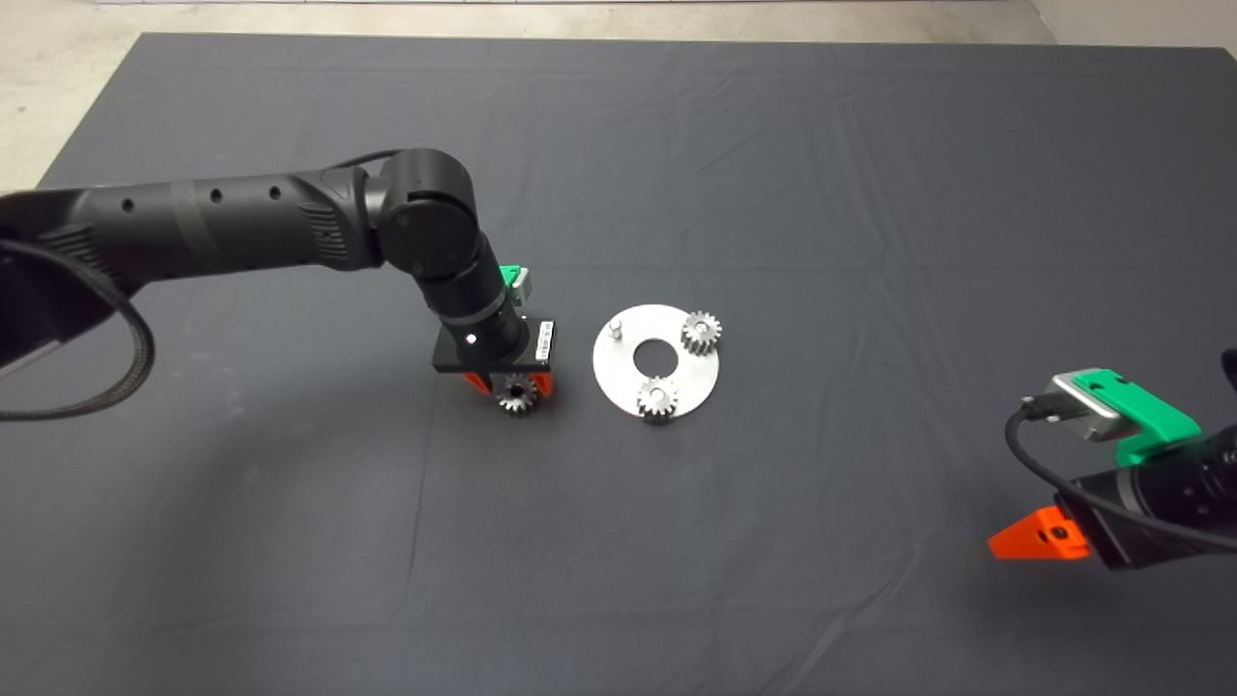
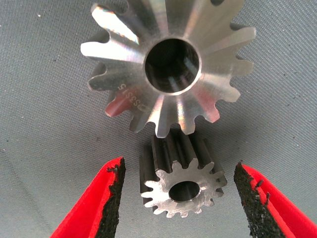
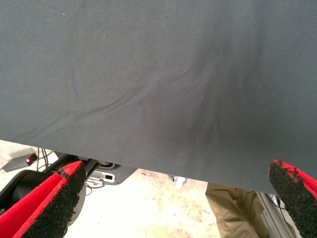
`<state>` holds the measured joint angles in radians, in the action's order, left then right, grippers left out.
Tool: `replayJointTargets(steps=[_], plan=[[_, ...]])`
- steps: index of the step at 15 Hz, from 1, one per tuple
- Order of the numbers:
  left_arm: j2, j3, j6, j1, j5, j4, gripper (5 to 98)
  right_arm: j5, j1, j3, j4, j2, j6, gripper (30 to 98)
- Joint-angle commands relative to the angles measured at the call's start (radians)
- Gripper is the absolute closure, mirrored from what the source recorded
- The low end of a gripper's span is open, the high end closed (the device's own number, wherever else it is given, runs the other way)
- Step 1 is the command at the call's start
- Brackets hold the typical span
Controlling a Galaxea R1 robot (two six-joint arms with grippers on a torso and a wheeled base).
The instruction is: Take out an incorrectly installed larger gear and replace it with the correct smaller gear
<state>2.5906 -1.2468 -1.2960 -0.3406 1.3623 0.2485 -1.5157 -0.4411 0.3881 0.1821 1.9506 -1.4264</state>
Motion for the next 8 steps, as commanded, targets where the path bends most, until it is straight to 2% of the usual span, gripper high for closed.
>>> replayJointTargets(steps=[1, 2, 6, 8], plan=[[0.000, 0.000, 0.004, -0.015, 0.004, 0.006, 49.8, 0.003, -0.019, 0.004, -0.027, -0.003, 0.000, 30.7], [0.000, 0.000, 0.004, -0.015, 0.004, 0.006, 52.9, 0.003, -0.019, 0.007, -0.027, -0.003, 0.000, 30.7], [0.000, 0.000, 0.004, -0.016, 0.004, 0.005, 53.5, 0.003, -0.019, 0.007, -0.027, -0.003, 0.000, 30.7], [0.000, 0.000, 0.004, -0.016, 0.004, 0.006, 58.2, 0.003, -0.019, 0.007, -0.027, -0.003, 0.001, 30.7]])
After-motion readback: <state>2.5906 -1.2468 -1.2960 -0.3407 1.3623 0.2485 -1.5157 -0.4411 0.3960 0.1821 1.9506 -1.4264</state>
